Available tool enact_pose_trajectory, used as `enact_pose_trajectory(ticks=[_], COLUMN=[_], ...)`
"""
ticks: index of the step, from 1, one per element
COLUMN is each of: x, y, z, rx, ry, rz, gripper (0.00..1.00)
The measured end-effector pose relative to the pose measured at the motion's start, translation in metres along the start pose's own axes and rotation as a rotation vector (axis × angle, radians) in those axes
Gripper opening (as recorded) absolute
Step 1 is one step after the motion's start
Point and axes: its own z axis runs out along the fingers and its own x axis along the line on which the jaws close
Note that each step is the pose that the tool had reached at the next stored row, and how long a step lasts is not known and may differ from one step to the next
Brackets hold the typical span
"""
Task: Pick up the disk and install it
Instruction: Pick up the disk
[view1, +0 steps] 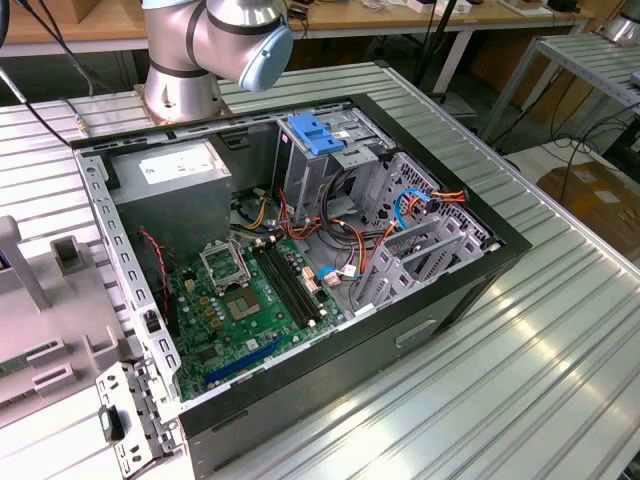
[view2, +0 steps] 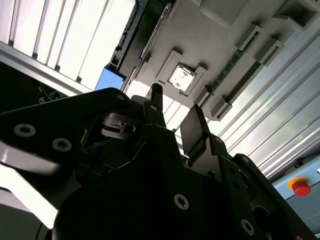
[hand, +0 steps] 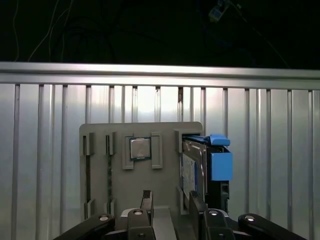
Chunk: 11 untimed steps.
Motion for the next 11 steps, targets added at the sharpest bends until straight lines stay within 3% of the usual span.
enact_pose_trajectory(ticks=[7, 11], x=[-0.0142, -0.0152], y=[0.0002, 0.0003], z=[0.0024, 0.0028], rx=[0.0000, 0.0000], ry=[-0.0005, -0.0012], rz=[0.000, 0.000], gripper=[0.42, 0.42])
